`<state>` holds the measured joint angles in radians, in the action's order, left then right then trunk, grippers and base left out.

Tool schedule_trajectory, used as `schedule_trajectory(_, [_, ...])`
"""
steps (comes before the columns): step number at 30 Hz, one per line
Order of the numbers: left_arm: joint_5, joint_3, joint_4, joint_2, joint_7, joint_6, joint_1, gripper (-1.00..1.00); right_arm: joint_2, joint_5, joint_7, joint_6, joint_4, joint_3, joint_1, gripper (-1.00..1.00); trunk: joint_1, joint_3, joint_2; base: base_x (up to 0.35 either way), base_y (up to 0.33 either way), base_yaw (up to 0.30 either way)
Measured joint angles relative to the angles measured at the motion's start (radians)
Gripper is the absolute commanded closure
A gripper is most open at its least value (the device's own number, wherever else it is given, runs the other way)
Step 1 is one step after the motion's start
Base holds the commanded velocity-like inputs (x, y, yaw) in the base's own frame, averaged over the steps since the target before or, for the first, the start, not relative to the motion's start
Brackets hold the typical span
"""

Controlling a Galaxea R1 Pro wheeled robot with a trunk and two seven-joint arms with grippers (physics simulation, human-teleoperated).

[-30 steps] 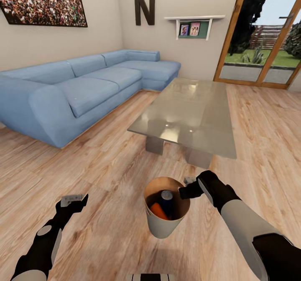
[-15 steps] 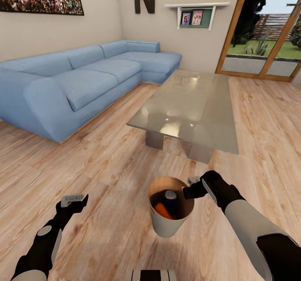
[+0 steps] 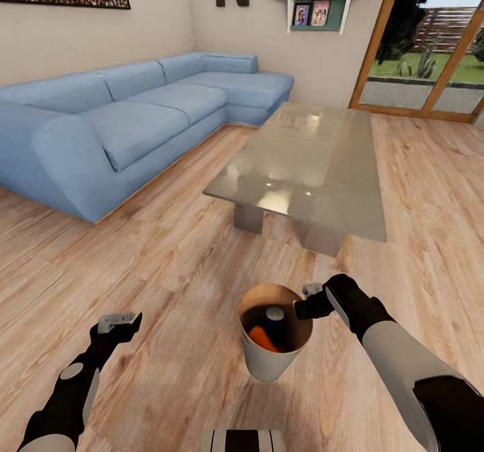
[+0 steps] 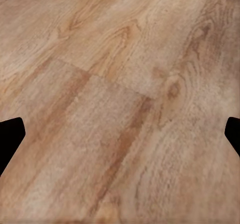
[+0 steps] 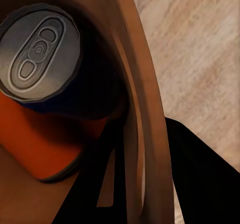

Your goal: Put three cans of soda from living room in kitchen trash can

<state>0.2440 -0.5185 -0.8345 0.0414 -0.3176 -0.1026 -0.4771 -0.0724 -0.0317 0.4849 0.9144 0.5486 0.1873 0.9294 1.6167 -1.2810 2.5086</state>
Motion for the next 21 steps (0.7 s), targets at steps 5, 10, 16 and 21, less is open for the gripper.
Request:
schedule_trajectory(5, [0.000, 0.000, 0.000, 0.000, 0.000, 0.000, 0.000, -1.00, -0.001, -0.008, 0.000, -0.002, 0.000, 0.000, 0.000, 1.00, 0.002, -0.019, 0.001, 0.000, 0.000, 0.000])
schedule_trajectory(10, [0.000, 0.000, 0.000, 0.000, 0.000, 0.000, 0.000, -1.00, -0.002, -0.002, 0.000, 0.000, 0.001, 0.000, 0.000, 1.00, 0.005, -0.039, 0.002, 0.000, 0.000, 0.000])
schedule_trajectory(16, [0.000, 0.000, 0.000, 0.000, 0.000, 0.000, 0.000, -1.00, -0.002, -0.007, 0.000, -0.002, 0.002, 0.000, -0.001, 1.00, 0.006, -0.050, 0.003, 0.000, 0.000, 0.000])
schedule_trajectory(21, [0.000, 0.000, 0.000, 0.000, 0.000, 0.000, 0.000, -1.00, -0.001, -0.002, 0.000, -0.001, 0.002, 0.000, -0.001, 1.00, 0.006, -0.050, 0.003, 0.000, 0.000, 0.000])
